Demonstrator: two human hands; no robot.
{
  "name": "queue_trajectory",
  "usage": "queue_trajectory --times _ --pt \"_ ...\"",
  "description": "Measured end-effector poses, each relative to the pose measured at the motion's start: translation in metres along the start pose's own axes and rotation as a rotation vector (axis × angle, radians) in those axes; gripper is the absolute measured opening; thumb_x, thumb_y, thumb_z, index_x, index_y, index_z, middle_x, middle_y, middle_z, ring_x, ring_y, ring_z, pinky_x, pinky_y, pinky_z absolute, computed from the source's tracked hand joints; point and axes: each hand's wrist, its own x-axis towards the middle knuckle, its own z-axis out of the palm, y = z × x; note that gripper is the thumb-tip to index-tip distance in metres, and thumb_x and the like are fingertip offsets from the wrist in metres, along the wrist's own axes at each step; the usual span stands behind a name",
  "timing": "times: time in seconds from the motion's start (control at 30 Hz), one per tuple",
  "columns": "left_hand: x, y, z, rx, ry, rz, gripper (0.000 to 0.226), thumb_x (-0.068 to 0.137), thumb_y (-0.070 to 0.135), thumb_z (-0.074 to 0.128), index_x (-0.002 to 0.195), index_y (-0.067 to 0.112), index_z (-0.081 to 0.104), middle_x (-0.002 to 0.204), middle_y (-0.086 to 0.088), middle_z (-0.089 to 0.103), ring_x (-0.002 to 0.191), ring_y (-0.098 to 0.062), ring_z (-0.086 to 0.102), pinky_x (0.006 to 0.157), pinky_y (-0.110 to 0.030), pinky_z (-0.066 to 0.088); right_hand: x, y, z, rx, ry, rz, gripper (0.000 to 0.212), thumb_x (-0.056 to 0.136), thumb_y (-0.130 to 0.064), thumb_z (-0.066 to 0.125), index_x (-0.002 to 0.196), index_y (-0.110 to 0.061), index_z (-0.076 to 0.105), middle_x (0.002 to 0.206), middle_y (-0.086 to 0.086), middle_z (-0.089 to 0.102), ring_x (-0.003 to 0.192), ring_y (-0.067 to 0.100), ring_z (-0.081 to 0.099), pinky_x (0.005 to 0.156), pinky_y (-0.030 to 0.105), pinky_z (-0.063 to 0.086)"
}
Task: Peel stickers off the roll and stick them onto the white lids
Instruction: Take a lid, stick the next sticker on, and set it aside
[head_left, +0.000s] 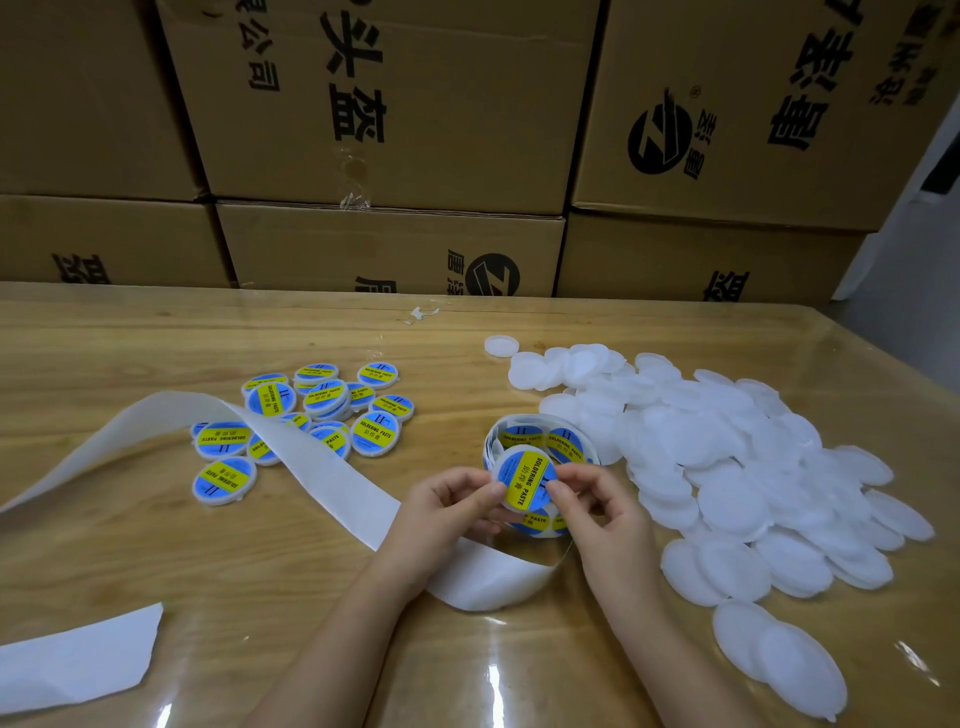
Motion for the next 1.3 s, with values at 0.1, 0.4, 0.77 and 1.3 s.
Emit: queue_trajectory --times 0.1,0.4,0.77,1.3 --pt "0.0 0.0 0.0 0.002 -0.003 -0.001 0.03 0.076 0.03 0.065 0.095 0.006 0.069 0.084 -0.014 0.074 0.078 -0.018 0.071 0.066 -0.023 0.055 -0.001 0.0 0.0 -0.006 -0.002 0.002 0.031 0.085 -0.016 0.069 0.082 -0.047 0.066 0.073 -0.001 0.061 0.06 0.0 0.048 0.058 0.009 0.042" --pt "-0.001 0.003 0.0 0.007 -0.007 0.005 0.031 0.077 0.03 0.066 0.096 0.005 0.069 0.086 -0.015 0.074 0.08 -0.02 0.071 0.069 -0.027 0.057 0.0 -0.002 0.0 -0.036 0.006 -0.009 0.033 0.085 -0.015 0.069 0.083 -0.048 0.065 0.071 -0.01 0.061 0.059 0.001 0.047 0.057 0.009 0.041" --pt "-0.003 0.002 0.001 0.029 -0.009 0.022 0.029 0.076 0.028 0.067 0.095 0.006 0.07 0.088 -0.014 0.074 0.084 -0.025 0.071 0.07 -0.031 0.056 -0.003 -0.001 0.001 -0.104 0.027 -0.04 0.027 0.084 -0.015 0.07 0.083 -0.042 0.063 0.067 -0.014 0.058 0.059 0.005 0.047 0.056 0.016 0.042" --pt "-0.005 0.006 0.0 0.015 -0.036 0.034 0.013 0.079 0.029 0.073 0.081 0.016 0.074 0.084 -0.017 0.073 0.075 -0.026 0.071 0.077 -0.043 0.055 -0.004 -0.009 0.004 -0.326 0.095 -0.148 0.033 0.079 -0.02 0.075 0.098 -0.034 0.052 0.062 -0.015 0.061 0.061 0.009 0.056 0.083 0.051 0.046"
